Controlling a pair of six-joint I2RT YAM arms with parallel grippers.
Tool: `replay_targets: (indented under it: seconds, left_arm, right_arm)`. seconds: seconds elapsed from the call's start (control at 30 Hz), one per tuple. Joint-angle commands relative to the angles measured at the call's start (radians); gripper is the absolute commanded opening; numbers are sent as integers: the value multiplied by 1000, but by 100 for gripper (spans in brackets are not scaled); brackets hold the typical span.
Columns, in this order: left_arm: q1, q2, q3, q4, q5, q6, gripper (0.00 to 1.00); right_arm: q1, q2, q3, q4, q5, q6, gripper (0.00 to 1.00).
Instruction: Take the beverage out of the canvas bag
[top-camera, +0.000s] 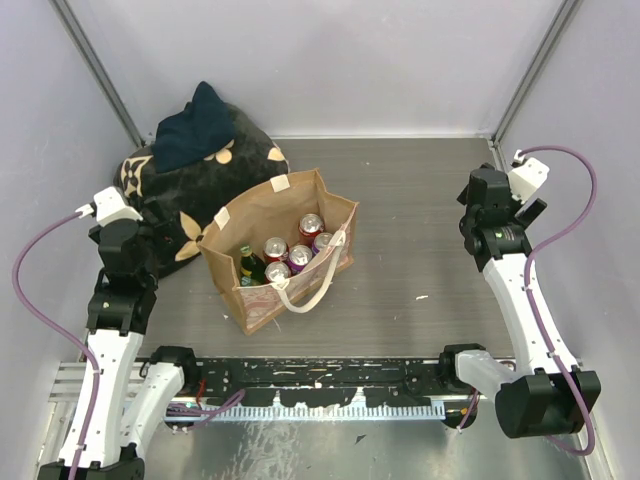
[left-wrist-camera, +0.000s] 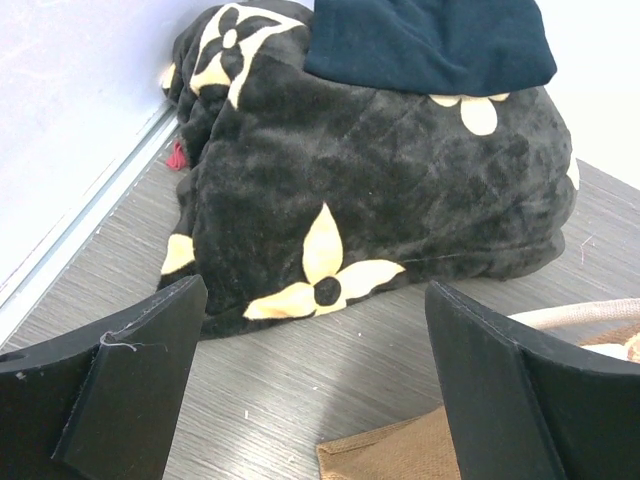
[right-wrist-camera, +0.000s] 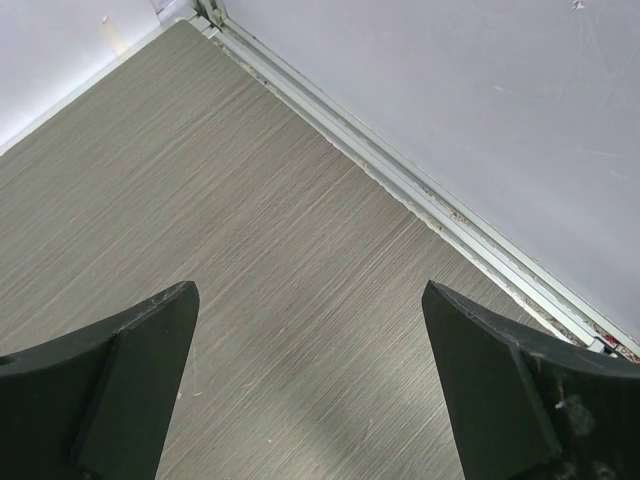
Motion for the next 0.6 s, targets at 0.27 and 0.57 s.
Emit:
replay_targets:
  seconds: [0.27, 0.57]
  left_arm:
    - [1, -27, 0, 14, 72, -10, 98]
    - [1, -5, 30, 21, 217, -8, 98]
  right_arm:
    - [7, -100, -39, 32, -91, -9, 100]
    - [91, -360, -147, 102, -418, -53, 95]
